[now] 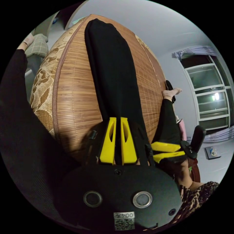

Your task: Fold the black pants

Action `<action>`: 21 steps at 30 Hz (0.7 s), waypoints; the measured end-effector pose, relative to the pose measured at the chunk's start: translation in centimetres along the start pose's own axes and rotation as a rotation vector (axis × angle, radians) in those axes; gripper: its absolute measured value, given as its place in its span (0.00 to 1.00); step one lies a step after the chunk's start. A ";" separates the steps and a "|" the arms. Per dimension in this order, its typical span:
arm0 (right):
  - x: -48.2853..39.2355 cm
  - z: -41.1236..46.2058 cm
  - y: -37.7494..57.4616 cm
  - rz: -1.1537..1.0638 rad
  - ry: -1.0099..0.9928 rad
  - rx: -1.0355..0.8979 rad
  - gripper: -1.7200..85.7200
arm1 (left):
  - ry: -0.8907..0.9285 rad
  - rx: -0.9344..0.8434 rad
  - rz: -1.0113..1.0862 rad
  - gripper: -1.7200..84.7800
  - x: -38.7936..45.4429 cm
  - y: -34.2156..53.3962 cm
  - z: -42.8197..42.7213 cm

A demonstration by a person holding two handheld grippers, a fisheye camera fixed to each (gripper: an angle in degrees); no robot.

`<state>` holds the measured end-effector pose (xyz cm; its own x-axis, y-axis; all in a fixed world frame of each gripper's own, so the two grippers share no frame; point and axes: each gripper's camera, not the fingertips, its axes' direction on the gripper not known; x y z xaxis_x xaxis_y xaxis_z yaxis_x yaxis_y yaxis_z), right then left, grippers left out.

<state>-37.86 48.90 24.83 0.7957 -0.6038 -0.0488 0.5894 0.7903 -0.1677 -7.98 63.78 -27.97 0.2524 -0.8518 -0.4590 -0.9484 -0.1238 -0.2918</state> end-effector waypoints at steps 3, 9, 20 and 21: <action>4.8 -1.0 0.5 0.155 -0.039 0.107 0.12 | -0.023 -0.005 0.000 0.05 0.6 0.0 0.7; 9.6 0.4 0.1 0.281 -0.230 0.196 0.13 | -0.039 0.005 0.008 0.05 1.9 0.2 1.7; 7.9 1.7 2.0 0.232 -0.016 0.188 0.15 | -0.120 0.180 0.097 0.06 6.6 1.2 -0.1; 7.4 1.5 2.5 0.213 0.023 0.215 0.15 | -0.167 0.222 0.132 0.06 7.6 1.1 -0.9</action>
<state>-30.28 46.59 25.51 0.9025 -0.4227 -0.0830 0.4279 0.9018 0.0604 -7.24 56.75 -31.02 0.1749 -0.7556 -0.6313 -0.9149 0.1122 -0.3877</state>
